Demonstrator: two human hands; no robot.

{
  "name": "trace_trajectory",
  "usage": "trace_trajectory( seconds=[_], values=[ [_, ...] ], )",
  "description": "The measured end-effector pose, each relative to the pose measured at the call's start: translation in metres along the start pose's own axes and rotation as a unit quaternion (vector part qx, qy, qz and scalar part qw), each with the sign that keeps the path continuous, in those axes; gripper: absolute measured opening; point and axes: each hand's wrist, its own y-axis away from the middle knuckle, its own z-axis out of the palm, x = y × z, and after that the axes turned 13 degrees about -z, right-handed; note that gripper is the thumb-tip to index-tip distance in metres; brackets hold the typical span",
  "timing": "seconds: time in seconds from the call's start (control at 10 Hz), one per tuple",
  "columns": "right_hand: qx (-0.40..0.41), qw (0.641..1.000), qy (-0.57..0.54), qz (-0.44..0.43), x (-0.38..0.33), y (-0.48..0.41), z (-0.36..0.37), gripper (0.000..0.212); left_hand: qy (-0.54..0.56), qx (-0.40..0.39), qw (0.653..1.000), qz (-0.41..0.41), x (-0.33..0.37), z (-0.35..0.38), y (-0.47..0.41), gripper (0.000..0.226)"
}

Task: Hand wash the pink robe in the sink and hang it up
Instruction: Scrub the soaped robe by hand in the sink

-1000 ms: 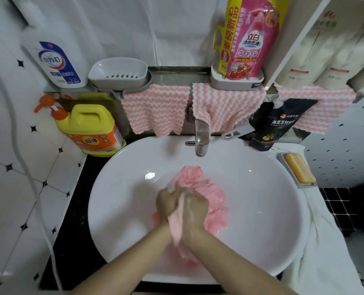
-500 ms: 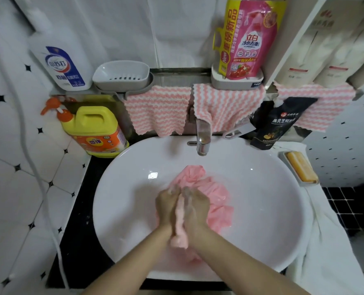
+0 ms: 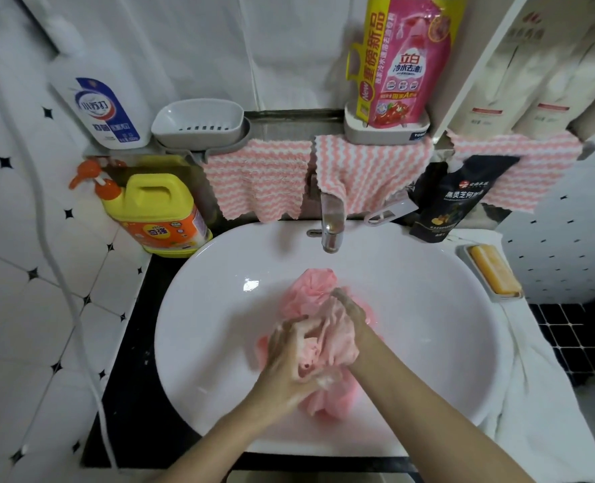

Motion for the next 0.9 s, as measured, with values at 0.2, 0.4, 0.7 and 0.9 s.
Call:
trace_trajectory(
  seconds=[0.2, 0.4, 0.7, 0.9],
  values=[
    [-0.163, 0.974, 0.077, -0.14, -0.014, 0.001, 0.011, 0.032, 0.179, 0.089, 0.965, -0.167, 0.021, -0.02, -0.014, 0.021],
    [-0.301, 0.946, 0.119, -0.002, -0.034, 0.026, 0.003, 0.038, 0.349, 0.115, 0.909, -0.197, 0.011, -0.049, -0.037, 0.024],
    [-0.32, 0.895, 0.306, -0.05, -0.022, 0.019, -0.018, 0.04, 0.405, 0.183, 0.821, -0.359, -0.005, -0.042, -0.047, 0.019],
    [-0.129, 0.916, 0.287, -0.249, -0.005, 0.051, 0.015, 0.034, 0.267, 0.175, 0.888, -0.33, 0.006, -0.001, -0.053, 0.037]
  ],
)
